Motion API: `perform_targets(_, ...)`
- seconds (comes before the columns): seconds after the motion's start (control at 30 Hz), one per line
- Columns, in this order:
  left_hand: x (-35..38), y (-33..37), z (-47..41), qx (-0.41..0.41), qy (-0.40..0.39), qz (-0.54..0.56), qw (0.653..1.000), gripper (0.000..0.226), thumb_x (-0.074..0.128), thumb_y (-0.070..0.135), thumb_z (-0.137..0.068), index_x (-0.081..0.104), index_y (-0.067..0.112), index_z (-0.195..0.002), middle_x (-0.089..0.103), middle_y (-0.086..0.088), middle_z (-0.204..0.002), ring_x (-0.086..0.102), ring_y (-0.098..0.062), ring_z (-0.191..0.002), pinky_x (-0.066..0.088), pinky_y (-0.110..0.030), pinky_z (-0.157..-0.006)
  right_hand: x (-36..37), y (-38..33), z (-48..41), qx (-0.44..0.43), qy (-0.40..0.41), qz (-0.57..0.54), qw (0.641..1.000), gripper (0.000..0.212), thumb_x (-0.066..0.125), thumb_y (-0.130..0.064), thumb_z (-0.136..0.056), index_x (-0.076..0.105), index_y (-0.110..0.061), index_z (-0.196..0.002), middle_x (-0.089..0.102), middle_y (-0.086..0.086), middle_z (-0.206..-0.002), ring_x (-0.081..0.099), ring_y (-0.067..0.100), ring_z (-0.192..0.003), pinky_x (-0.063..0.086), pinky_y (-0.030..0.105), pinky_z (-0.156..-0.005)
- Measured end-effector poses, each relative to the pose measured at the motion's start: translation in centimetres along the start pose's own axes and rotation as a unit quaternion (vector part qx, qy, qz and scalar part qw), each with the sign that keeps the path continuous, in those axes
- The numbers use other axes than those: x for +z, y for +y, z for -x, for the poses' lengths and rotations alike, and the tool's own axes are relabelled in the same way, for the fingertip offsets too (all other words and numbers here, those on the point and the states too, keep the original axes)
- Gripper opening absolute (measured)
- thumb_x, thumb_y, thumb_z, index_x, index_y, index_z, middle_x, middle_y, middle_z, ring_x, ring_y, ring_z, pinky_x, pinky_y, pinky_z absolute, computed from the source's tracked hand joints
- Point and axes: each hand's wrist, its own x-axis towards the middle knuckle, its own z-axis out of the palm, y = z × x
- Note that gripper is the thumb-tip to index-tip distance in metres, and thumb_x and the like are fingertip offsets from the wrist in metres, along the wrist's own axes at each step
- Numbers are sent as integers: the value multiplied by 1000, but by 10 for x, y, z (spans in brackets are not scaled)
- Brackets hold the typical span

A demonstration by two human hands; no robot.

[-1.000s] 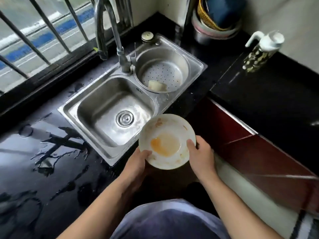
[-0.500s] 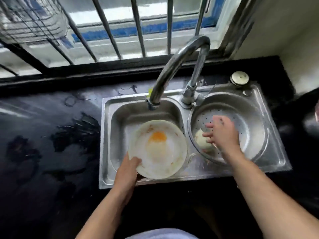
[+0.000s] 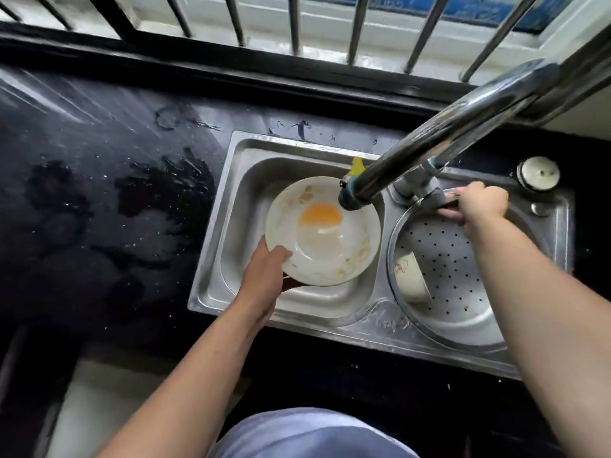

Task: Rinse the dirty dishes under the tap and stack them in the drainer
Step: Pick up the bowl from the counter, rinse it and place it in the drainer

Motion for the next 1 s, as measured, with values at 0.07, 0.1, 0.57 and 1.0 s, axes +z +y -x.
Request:
perform_targets(0.07, 0, -1, 0, -1, -2, 0, 1000, 52, 52, 20, -78, 62, 31, -128, 63, -6, -128, 65, -31, -113, 66, -46, -79, 3, 5, 3, 17, 19, -48, 999, 18, 47, -14, -96, 63, -7, -91, 70, 12, -97, 75, 23, -67, 61, 31, -52)
perform_targets(0.1, 0, -2, 0, -1, -2, -5, 1000, 53, 52, 20, -79, 61, 31, -130, 63, -6, -129, 64, -32, -115, 65, -50, -84, 5, 6, 3, 28, 39, -71, 996, 26, 45, -15, -97, 65, 0, -101, 70, 14, -104, 75, 27, -72, 62, 33, -51)
perform_targets(0.57, -8, -6, -9, -10, -21, 23, 999, 55, 51, 15, -82, 55, 26, -136, 61, -5, -126, 67, -28, -104, 65, -43, -72, -3, 47, 131, -92, 57, 84, 991, 30, 53, -27, -88, 62, -14, -114, 68, 1, -101, 67, 19, -86, 55, 49, -91)
perform_targets(1.0, -20, -4, -11, -2, -42, -3, 999, 52, 52, 17, -76, 56, 24, -128, 62, -12, -128, 68, -30, -99, 64, -39, -69, 83, 25, 217, -419, -137, 212, 872, 15, 48, -15, -84, 54, -27, -78, 50, -14, -81, 47, 8, -79, 38, 26, -70)
